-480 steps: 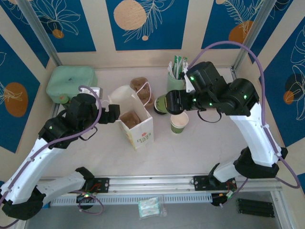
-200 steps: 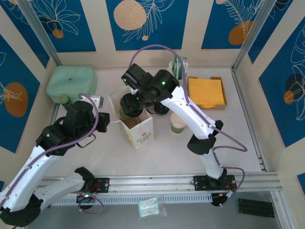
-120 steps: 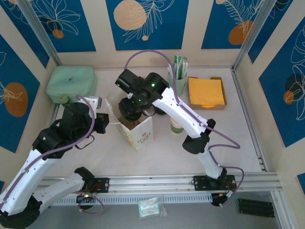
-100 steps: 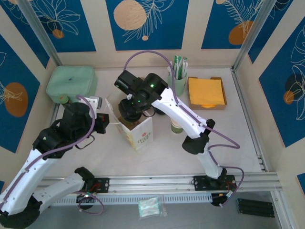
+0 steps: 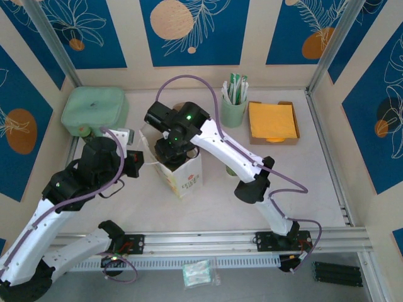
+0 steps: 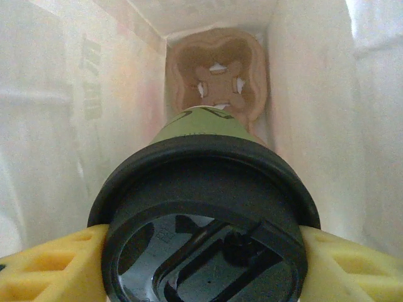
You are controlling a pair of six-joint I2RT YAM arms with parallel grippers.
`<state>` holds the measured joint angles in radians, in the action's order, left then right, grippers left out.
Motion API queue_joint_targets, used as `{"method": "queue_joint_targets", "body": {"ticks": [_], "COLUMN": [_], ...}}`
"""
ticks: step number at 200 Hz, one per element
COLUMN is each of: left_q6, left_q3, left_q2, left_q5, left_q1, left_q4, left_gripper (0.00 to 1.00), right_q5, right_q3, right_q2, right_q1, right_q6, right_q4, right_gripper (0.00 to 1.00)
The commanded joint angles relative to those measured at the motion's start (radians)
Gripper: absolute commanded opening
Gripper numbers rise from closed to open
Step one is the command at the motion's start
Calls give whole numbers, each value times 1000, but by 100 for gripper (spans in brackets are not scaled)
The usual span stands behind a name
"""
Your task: Pack the takeout coffee
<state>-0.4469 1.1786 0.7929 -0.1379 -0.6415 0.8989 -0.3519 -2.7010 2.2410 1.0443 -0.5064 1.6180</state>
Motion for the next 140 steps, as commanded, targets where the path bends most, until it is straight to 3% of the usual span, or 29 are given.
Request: {"method": "queue_joint_targets", "body": {"ticks": [1, 140], "left_q6": [-9, -10], "left_q3": [-11, -12], "left_q2": [-13, -8], "left_q5": [11, 14], "left_q1": [9, 9], "left_q4": [-7, 8], "left_gripper": [0, 0], "right_q5": [2, 43], "right_q3": [-23, -17], "right_q2": [6, 58], "right_q1": [-7, -14], "right_q6": [32, 161], "right_q4": [33, 69], "right_gripper": [64, 64]}}
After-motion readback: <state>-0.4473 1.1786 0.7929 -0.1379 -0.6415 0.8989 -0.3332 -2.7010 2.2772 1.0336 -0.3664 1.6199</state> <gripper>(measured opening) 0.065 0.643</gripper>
